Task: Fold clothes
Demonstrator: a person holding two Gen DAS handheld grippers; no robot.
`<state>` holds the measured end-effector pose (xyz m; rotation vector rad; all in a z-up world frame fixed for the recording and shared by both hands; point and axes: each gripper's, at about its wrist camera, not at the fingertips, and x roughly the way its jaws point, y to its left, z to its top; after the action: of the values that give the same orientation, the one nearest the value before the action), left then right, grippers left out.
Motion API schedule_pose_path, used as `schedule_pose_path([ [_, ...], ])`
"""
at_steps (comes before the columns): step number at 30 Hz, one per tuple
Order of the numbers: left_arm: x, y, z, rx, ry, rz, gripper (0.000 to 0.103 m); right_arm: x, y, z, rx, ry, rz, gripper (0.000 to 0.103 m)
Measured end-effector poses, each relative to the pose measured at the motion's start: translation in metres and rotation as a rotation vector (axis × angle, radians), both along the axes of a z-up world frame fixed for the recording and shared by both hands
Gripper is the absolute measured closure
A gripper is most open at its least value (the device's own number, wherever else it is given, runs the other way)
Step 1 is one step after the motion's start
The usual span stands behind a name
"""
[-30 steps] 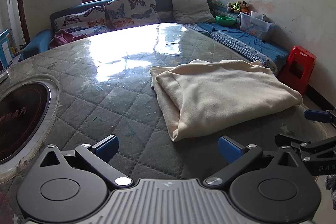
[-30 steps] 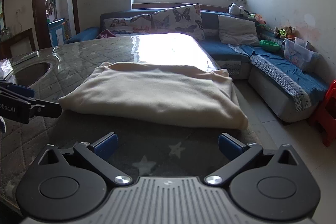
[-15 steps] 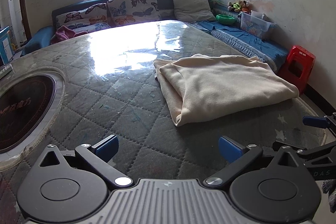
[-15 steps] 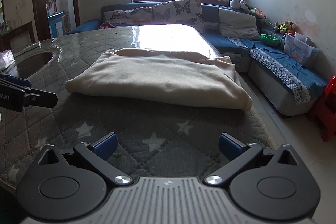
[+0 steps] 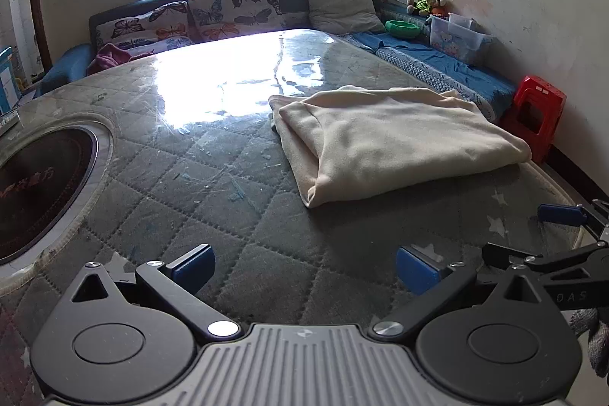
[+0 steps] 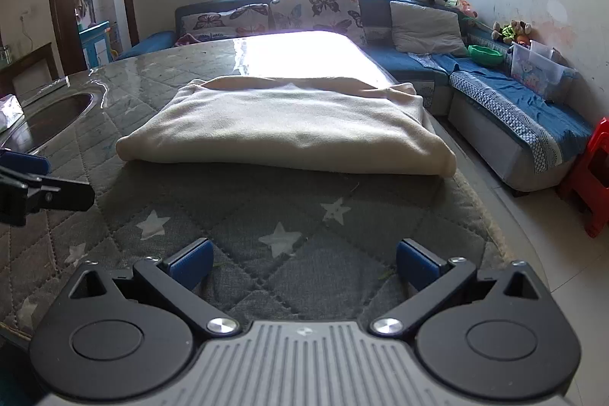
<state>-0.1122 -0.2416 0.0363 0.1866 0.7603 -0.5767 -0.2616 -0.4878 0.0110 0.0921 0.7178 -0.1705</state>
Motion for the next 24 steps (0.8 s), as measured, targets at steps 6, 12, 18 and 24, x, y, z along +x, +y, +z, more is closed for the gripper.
schedule_pose_path([
  [6,-0.005,-0.002,-0.002,0.005,0.004,-0.008,0.0,0.0,0.002,-0.001,0.005,0.0,-0.01,0.0],
  [12,-0.009,-0.003,-0.002,0.012,0.007,-0.014,0.0,-0.002,0.003,-0.002,-0.002,-0.011,-0.021,0.0],
  [18,-0.012,-0.003,-0.002,0.017,0.01,-0.014,0.0,-0.007,0.007,-0.001,-0.004,-0.02,-0.032,0.0],
  [24,-0.014,-0.003,-0.002,0.02,0.007,-0.017,0.0,-0.012,0.009,0.001,0.007,-0.02,-0.025,0.0],
])
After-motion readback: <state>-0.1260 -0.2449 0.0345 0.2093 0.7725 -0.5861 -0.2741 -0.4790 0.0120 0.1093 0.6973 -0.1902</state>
